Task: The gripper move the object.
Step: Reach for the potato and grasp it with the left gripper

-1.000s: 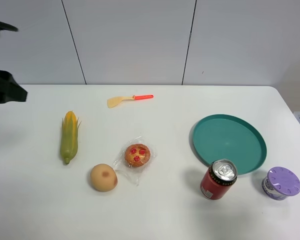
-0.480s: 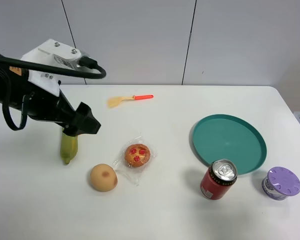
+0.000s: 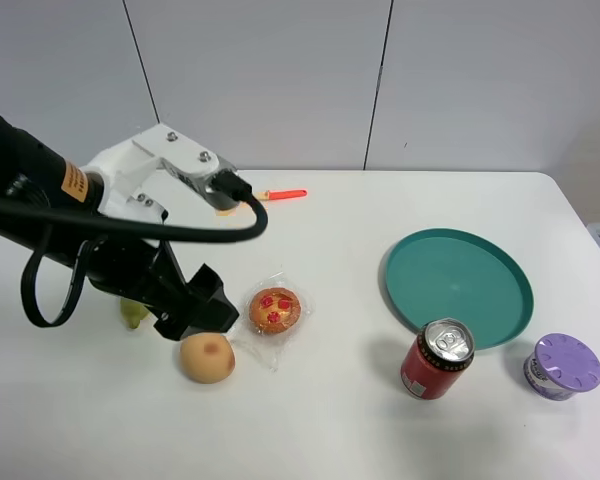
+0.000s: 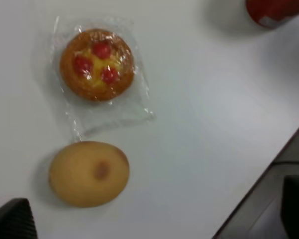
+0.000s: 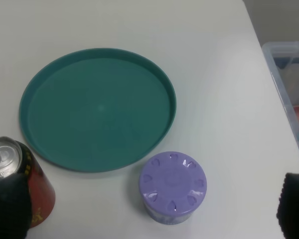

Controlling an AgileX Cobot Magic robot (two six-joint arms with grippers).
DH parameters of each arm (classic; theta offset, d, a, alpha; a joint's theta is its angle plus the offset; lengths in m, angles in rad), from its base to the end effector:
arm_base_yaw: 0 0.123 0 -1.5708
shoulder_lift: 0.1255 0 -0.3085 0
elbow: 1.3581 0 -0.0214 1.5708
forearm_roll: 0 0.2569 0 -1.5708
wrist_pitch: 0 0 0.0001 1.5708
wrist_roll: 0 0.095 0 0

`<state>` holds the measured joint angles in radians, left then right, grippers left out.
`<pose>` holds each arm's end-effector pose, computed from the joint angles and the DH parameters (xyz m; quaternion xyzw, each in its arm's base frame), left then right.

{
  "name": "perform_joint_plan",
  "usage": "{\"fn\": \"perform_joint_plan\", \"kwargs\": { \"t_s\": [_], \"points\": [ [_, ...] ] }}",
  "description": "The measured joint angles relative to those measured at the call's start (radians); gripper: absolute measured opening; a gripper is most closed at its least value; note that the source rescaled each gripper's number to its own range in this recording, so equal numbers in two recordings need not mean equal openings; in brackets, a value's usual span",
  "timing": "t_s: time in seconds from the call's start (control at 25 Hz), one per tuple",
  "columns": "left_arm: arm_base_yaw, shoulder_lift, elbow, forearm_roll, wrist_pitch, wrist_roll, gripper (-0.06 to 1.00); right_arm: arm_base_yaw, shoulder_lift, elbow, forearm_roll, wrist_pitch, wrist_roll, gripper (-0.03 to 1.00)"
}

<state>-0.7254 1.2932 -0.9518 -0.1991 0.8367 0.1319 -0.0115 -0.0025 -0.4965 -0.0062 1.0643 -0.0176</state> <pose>0.1788 -0.1772 0.3011 0.3589 0.8987 -0.1528 0.2006 -0.0197 -0.0003 0.2770 -0.0025 0.8544 -0.0107 0.5195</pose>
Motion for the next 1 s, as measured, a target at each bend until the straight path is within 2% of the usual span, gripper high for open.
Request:
{"fn": "perform_joint_plan", "kwargs": {
  "t_s": [0.16,0.48,1.0],
  "points": [
    [-0.014,0.001,0.055,0.018,-0.018,-0.001,1.00,0.000,0.000,0.000,0.000,0.000,0.000,1.00],
    [-0.014,0.017,0.178,0.024,-0.200,-0.002,1.00,0.000,0.000,0.000,0.000,0.000,0.000,1.00],
    [-0.014,0.277,0.190,0.025,-0.370,0.001,1.00,0.000,0.000,0.000,0.000,0.000,0.000,1.00]
  ]
}}
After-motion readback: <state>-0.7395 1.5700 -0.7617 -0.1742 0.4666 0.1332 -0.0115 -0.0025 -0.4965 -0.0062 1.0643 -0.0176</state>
